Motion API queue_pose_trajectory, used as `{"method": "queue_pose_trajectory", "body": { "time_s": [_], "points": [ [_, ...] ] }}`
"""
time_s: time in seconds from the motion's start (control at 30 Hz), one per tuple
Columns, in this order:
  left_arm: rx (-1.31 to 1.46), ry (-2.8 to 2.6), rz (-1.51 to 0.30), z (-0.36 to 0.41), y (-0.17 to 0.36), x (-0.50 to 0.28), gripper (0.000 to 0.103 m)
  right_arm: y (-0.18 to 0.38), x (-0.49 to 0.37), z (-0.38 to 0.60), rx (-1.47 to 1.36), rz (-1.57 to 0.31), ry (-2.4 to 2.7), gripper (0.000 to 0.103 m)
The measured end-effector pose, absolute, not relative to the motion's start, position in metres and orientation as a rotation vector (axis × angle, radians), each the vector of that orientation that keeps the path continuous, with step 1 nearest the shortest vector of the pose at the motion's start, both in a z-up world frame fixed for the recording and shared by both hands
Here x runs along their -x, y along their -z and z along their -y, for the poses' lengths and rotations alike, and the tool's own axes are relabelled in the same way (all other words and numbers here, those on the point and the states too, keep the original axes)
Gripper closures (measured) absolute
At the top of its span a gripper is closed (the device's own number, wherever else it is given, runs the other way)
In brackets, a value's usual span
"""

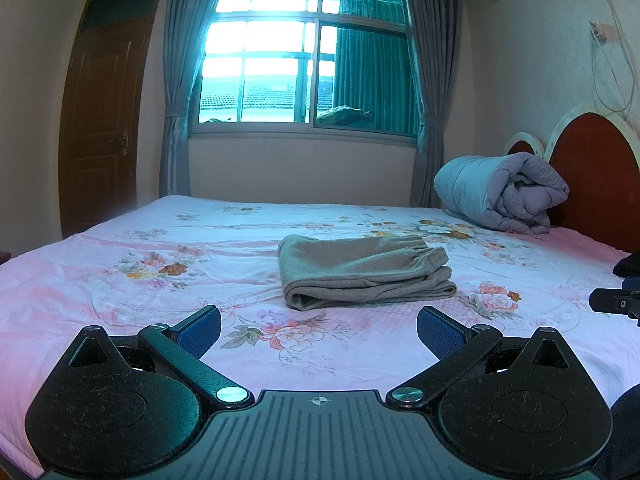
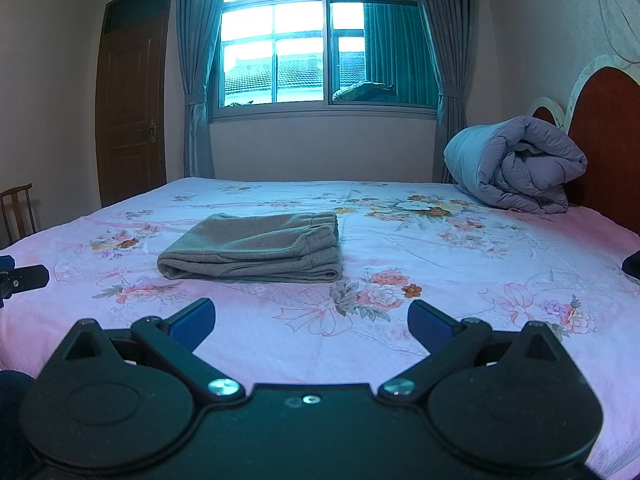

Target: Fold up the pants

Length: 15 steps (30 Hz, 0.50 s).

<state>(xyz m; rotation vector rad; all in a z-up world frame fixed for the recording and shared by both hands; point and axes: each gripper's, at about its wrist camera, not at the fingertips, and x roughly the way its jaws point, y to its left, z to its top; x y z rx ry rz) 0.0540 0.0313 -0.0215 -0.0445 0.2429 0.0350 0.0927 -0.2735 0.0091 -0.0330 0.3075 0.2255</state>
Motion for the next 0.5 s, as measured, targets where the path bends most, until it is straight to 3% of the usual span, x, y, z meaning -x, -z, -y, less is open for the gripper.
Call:
{"method": "queue_pose_trajectory", "body": {
  "time_s": [0.5],
  "points": [
    [0.031,-0.045,-0.218,-0.0305,0.0219,-0.0513,0.000,-0.0090,-0.0928,0.2736,0.032,-0.307,-0.225,0.006]
  ]
}}
